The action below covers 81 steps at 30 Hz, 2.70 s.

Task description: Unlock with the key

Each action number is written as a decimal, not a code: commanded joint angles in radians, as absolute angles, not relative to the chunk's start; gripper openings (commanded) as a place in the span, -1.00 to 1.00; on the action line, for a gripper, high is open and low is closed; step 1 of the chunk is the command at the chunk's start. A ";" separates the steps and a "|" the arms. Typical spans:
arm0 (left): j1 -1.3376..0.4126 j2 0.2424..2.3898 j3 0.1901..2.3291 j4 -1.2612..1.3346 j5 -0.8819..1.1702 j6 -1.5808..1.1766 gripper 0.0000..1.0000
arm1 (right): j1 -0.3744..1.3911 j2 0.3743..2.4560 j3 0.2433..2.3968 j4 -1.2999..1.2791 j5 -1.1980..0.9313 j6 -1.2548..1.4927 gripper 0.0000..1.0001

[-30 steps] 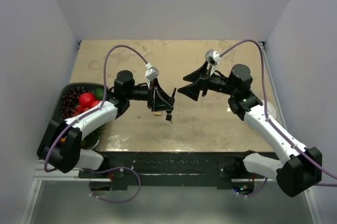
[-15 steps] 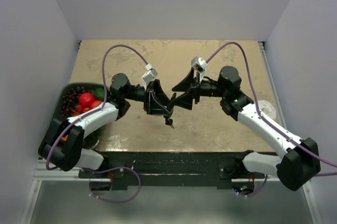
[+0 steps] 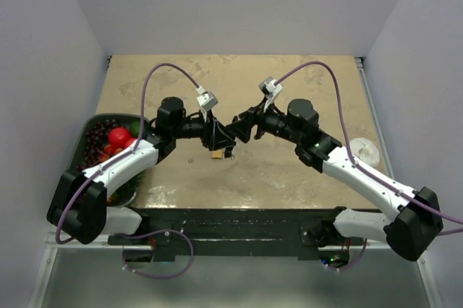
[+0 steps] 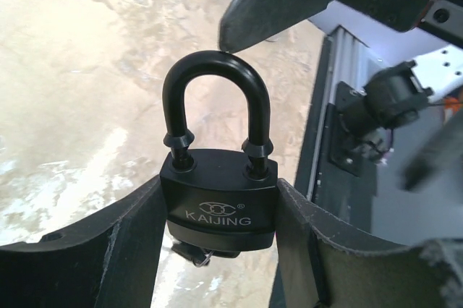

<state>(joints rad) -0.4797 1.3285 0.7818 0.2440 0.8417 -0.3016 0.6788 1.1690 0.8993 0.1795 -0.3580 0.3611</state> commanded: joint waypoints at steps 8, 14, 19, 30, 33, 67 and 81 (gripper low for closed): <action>-0.477 1.256 0.825 0.256 0.767 -0.227 -1.00 | 0.715 1.261 0.940 0.184 -0.167 0.414 0.36; -0.476 1.238 0.830 0.250 0.788 -0.207 -1.00 | 0.712 1.256 0.917 0.170 -0.141 0.379 0.05; -0.476 1.229 0.827 0.275 0.871 -0.209 -1.00 | 0.696 1.220 0.907 0.097 -0.046 0.333 0.04; -0.476 1.221 0.825 0.292 0.893 -0.213 -1.00 | 0.652 1.166 0.876 0.078 -0.038 0.325 0.24; -0.476 1.220 0.839 0.230 0.797 -0.178 -1.00 | 0.652 1.129 0.890 0.054 -0.029 0.359 0.45; -0.522 1.218 0.836 0.175 0.606 -0.133 -1.00 | 0.661 1.410 0.907 0.414 -0.229 0.761 0.56; -0.531 1.229 0.845 0.166 0.589 -0.129 -1.00 | 0.692 1.474 0.959 0.488 -0.255 0.816 0.55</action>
